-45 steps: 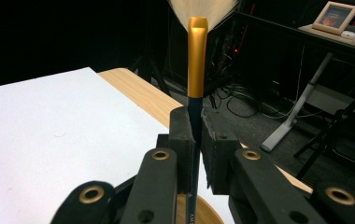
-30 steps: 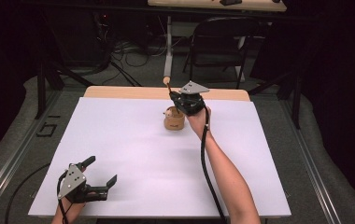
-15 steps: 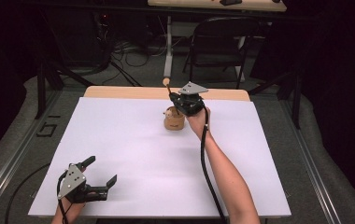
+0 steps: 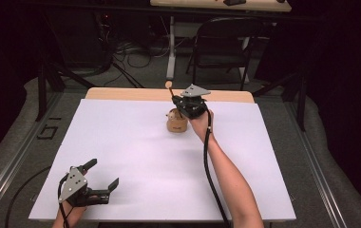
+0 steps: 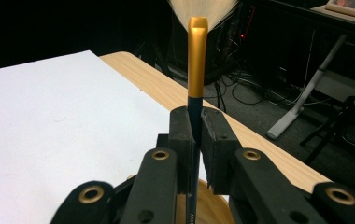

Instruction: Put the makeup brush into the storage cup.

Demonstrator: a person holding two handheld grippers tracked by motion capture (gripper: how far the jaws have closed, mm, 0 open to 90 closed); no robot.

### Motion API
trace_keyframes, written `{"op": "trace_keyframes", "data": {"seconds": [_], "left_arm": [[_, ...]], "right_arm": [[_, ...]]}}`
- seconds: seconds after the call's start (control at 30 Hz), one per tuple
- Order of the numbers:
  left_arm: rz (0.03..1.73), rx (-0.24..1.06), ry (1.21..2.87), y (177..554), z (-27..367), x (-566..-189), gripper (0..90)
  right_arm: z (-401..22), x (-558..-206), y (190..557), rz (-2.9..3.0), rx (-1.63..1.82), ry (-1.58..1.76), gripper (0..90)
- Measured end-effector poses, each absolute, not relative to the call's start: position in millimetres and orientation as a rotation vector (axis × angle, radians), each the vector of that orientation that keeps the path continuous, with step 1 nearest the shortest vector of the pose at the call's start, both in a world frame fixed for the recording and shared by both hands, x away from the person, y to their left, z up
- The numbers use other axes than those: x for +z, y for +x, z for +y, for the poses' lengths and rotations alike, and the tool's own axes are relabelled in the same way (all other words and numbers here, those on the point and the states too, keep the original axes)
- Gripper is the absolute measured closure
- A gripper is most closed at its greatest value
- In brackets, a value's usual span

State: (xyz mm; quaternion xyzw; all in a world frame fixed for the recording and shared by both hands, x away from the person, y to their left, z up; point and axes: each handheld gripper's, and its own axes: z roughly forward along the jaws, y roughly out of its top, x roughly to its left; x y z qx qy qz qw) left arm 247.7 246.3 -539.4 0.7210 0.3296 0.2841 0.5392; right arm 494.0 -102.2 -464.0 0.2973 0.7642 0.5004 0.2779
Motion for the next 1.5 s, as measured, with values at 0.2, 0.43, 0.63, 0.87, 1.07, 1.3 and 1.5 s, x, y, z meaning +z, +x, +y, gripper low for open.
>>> {"op": "trace_keyframes", "data": {"seconds": [0.2,0.43,0.63,0.87,1.07,1.3,1.5], "left_arm": [[0.785,0.677,1.715,248,246,-539,0.0],[0.785,0.677,1.715,248,246,-539,0.0],[0.784,0.676,1.717,248,246,-539,0.0],[0.782,0.677,1.719,248,246,-539,0.0],[0.781,0.673,1.721,248,245,-540,0.0],[0.782,0.673,1.721,249,245,-540,0.0],[0.778,0.679,1.724,248,245,-539,0.0]], "right_arm": [[-102,-467,494,2.055,1.337,0.8,83.4],[-105,-468,493,2.08,1.35,0.823,55.0],[-110,-464,487,2.091,1.396,0.849,27.6],[-115,-463,478,2.128,1.404,0.839,13.3],[-120,-465,467,2.151,1.399,0.822,6.4],[-127,-469,454,2.176,1.374,0.803,1.8],[-136,-474,442,2.168,1.379,0.798,0.0]]}}
